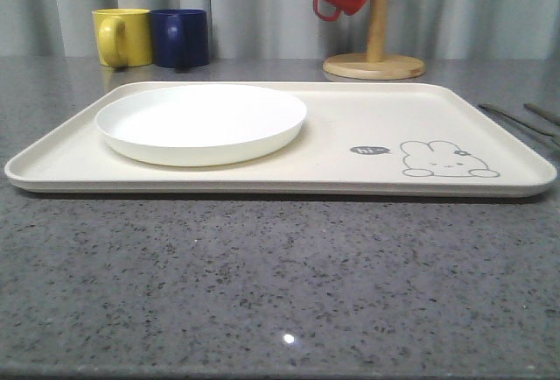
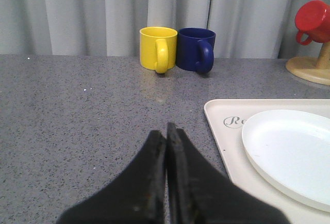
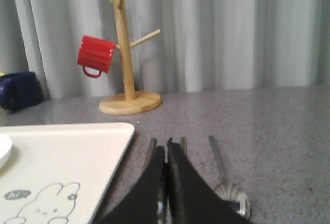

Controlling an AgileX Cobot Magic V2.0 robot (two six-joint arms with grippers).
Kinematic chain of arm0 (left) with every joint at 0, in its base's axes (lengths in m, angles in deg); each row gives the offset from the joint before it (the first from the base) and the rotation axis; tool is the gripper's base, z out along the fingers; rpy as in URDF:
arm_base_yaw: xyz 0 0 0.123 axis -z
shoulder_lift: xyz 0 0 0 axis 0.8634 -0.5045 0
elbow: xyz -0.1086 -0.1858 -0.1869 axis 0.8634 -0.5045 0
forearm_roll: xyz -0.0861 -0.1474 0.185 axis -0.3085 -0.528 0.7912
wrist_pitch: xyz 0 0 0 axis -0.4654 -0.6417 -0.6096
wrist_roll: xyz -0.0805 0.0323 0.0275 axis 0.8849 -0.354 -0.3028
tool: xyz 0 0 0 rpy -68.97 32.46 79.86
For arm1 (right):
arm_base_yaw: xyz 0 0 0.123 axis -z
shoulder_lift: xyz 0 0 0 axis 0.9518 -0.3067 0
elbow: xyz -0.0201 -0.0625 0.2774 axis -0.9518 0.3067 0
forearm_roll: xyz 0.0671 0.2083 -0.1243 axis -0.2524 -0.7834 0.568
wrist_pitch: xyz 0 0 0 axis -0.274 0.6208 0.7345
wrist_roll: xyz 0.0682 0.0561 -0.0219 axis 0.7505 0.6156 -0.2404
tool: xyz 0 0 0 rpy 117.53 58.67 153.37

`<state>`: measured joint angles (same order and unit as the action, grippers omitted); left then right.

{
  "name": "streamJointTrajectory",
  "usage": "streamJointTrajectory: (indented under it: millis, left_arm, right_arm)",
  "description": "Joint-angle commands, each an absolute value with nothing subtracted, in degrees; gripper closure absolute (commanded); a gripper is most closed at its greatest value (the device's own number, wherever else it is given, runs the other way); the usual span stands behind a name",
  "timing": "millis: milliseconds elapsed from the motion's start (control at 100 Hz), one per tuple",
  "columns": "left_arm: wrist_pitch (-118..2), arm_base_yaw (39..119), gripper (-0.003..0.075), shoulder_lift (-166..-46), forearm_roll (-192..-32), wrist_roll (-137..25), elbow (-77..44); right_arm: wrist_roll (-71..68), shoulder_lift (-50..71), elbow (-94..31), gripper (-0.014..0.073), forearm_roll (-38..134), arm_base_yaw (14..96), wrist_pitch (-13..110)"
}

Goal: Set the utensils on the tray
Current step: 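Release the plate and raise the left gripper away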

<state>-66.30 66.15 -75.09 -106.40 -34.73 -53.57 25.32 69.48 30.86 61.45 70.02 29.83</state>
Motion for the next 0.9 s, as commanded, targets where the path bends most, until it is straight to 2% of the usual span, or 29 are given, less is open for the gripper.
streamJointTrajectory:
  millis: [0, 120, 290, 620, 890]
  left_arm:
    - [-70.99, 65.9, 0.0738, -75.28, -107.12, -34.37, -51.92]
    - [-70.99, 65.9, 0.0738, -75.28, -107.12, -34.37, -51.92]
    - [-70.99, 65.9, 0.0738, -75.28, -107.12, -34.37, -51.92]
    - [-70.99, 65.9, 0.0738, -75.28, -107.12, -34.37, -51.92]
    - [-70.99, 65.9, 0.0738, -75.28, -107.12, -34.37, -51.92]
  right_arm:
    - [24.94, 70.77, 29.73, 0.0662, 61.76, 70.37, 21.34]
    - [25.0, 70.77, 27.41, 0.0662, 61.76, 70.37, 22.17]
    - [25.18, 67.71, 17.32, 0.0662, 60.42, 70.37, 38.31]
    - [25.18, 43.79, -7.16, 0.0662, 59.13, 70.37, 68.67]
    - [25.18, 27.54, -13.38, 0.0662, 54.73, 70.37, 70.04]
